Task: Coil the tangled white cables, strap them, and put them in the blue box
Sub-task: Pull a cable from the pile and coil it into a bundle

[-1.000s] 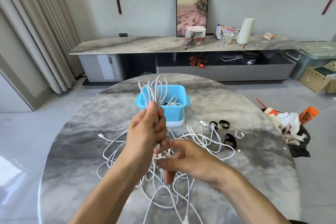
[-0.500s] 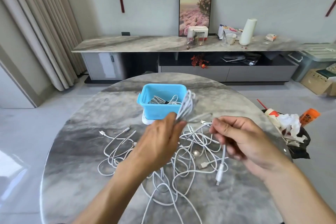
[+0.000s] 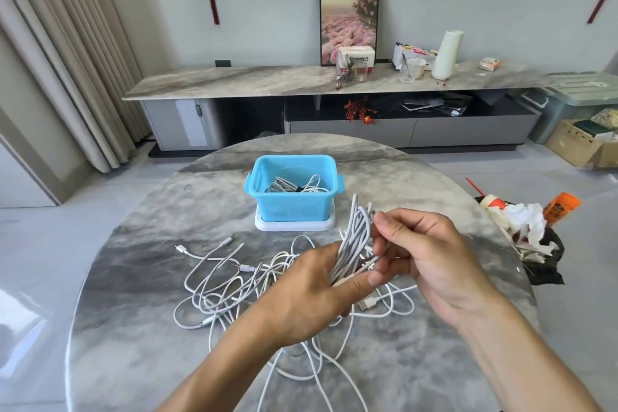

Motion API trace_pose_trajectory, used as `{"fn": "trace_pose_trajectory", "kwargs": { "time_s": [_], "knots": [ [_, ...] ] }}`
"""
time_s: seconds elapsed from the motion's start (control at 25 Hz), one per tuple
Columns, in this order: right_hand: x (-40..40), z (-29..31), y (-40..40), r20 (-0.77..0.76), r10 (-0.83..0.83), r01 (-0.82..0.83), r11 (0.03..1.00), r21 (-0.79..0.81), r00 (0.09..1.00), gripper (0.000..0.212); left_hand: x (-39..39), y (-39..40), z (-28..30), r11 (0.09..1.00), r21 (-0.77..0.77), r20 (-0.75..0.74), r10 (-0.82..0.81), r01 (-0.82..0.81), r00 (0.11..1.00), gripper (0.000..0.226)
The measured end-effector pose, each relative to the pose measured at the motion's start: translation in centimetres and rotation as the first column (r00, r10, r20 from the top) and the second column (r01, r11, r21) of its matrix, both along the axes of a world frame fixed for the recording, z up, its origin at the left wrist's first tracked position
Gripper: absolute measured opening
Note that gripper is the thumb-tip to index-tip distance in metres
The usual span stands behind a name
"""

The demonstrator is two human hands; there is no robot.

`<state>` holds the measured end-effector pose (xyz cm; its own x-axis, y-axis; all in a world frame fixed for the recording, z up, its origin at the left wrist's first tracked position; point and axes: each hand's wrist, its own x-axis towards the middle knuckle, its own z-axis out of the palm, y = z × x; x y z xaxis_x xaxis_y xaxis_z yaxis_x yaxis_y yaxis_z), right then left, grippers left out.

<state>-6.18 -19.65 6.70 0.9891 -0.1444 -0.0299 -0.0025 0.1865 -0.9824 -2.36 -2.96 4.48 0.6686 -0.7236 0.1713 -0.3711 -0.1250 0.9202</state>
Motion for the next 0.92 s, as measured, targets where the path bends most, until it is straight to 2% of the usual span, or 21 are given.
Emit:
{"fn": "trace_pose_trajectory", "kwargs": {
  "time_s": [0.08,0.28,0.36,0.44,0.52,0.56,0.6,0.64,0.68,0.72,0.76,0.88,0.92],
  "knots": [
    [0.0,0.0,-0.2,-0.018,0.035,-0.035,0.999,-0.019,0.999,0.024,0.0,0.0,-0.1,1.0,-0.003,-0.019,-0.013,0.013,1.0,0.008],
    [0.0,-0.5,-0.5,-0.026,0.035,-0.039,0.991,-0.127,0.999,0.017,0.0,0.1,-0.4,0.999,0.044,-0.18,-0.022,0.03,0.983,0.015],
    [0.1,-0.8,0.1,0.041,-0.036,0.044,0.977,-0.209,0.999,0.011,0.1,-0.1,-0.7,0.999,0.035,-0.235,-0.012,0.021,0.972,0.016],
    [0.3,-1.0,0.5,0.184,-0.152,0.198,0.943,-0.269,0.971,0.005,0.0,-0.3,-0.8,1.0,-0.02,-0.309,0.012,-0.019,0.951,0.008],
    [0.6,-1.4,0.4,0.293,-0.273,0.365,0.871,-0.329,0.916,0.034,-0.1,-0.4,-1.0,0.992,-0.08,-0.383,0.055,-0.093,0.922,0.005],
    [0.8,-1.6,0.3,0.281,-0.288,0.376,0.861,-0.342,0.916,0.051,-0.1,-0.3,-1.1,0.988,-0.103,-0.425,0.064,-0.119,0.903,0.005],
    [0.8,-1.6,0.4,0.197,-0.247,0.299,0.905,-0.304,0.949,0.066,-0.2,-0.3,-1.2,0.985,-0.126,-0.465,0.047,-0.119,0.884,0.006],
    [0.9,-1.6,0.8,0.088,-0.139,0.153,0.974,-0.166,0.986,0.073,-0.3,-0.3,-1.3,0.986,-0.139,-0.494,0.013,-0.094,0.87,0.008],
    [0.9,-1.5,1.3,-0.002,0.006,-0.005,1.0,0.014,1.0,0.072,-0.6,-0.4,-1.4,0.989,-0.143,-0.51,-0.031,-0.049,0.86,0.009],
    [1.0,-1.5,1.6,-0.048,0.12,-0.109,0.977,0.184,0.992,0.065,-0.9,-0.6,-1.4,0.99,-0.14,-0.525,-0.073,-0.002,0.848,0.009],
    [1.0,-1.5,1.8,-0.07,0.178,-0.152,0.948,0.281,0.981,0.057,-1.3,-0.9,-1.4,0.989,-0.144,-0.548,-0.11,0.036,0.829,0.009],
    [0.9,-1.8,2.0,-0.076,0.158,-0.127,0.942,0.312,0.985,0.031,-1.9,-1.2,-1.5,0.974,-0.202,-0.661,-0.213,0.103,0.72,0.008],
    [0.8,-1.7,2.0,-0.061,0.142,-0.118,0.948,0.296,0.988,0.031,-1.9,-1.1,-1.4,0.967,-0.221,-0.699,-0.248,0.128,0.671,0.009]
  ]
}}
